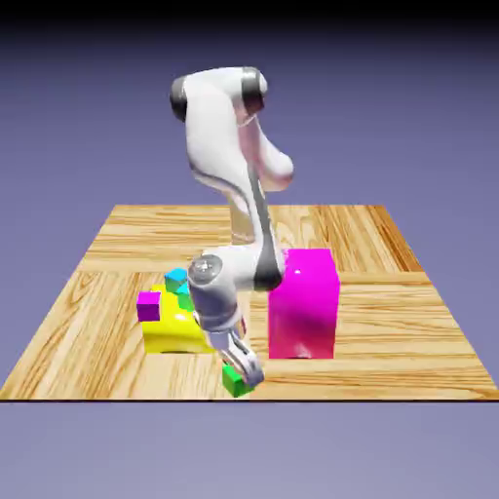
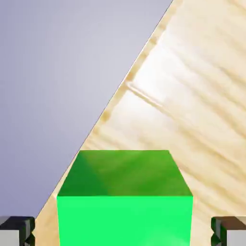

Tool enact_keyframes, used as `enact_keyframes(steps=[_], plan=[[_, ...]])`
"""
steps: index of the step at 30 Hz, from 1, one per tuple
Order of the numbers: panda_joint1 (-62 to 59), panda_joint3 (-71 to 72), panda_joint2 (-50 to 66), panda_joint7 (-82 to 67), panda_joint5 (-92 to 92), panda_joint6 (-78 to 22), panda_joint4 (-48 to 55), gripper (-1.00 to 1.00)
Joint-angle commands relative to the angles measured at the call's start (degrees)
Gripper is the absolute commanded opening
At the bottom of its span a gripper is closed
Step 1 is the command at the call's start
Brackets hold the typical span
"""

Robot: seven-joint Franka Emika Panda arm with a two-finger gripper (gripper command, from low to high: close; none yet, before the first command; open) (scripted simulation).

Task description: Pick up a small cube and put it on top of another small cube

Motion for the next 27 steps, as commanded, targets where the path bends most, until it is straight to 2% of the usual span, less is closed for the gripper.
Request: enact_keyframes(steps=[1,6,27], plan=[[0.0,0.0,0.0,0.0,0.0,0.0,0.0,-1.0],[-2.7,1.2,-10.4,-2.2,2.2,-9.3,-1.1,-1.0],[1.2,-30.3,-54.0,-28.6,-2.8,-30.0,-26.1,-1.0]])
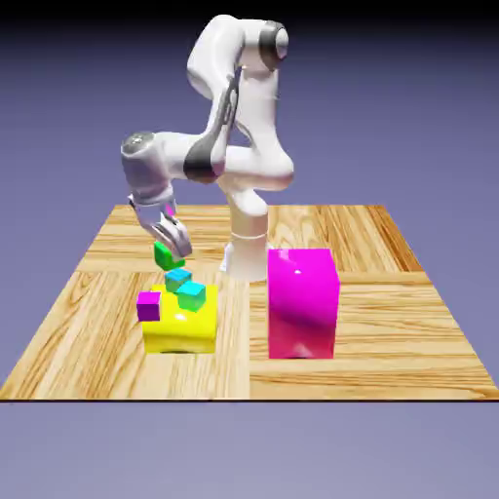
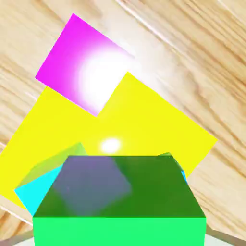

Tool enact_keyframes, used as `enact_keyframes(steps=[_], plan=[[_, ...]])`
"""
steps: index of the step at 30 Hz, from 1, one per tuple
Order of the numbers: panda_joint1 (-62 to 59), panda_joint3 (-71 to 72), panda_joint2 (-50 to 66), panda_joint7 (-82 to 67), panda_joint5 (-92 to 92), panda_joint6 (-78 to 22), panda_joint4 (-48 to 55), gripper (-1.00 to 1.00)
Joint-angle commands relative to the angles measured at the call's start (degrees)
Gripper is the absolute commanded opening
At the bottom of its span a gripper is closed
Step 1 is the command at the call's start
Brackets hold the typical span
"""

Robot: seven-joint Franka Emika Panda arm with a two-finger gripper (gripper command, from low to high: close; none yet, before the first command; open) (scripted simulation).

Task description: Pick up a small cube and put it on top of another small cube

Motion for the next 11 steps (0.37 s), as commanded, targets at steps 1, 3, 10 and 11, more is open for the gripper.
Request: enact_keyframes(steps=[1,3,10,11], plan=[[0.2,-1.4,-1.9,-1.1,-0.4,-0.9,-1.1,-1.0],[0.3,-1.5,-0.6,-1.4,-0.2,1.5,-2.3,-1.0],[0.8,-2.1,5.1,-2.5,0.9,12.0,-7.1,1.0],[0.7,-1.9,3.8,-2.2,0.7,9.5,-6.0,1.0]])
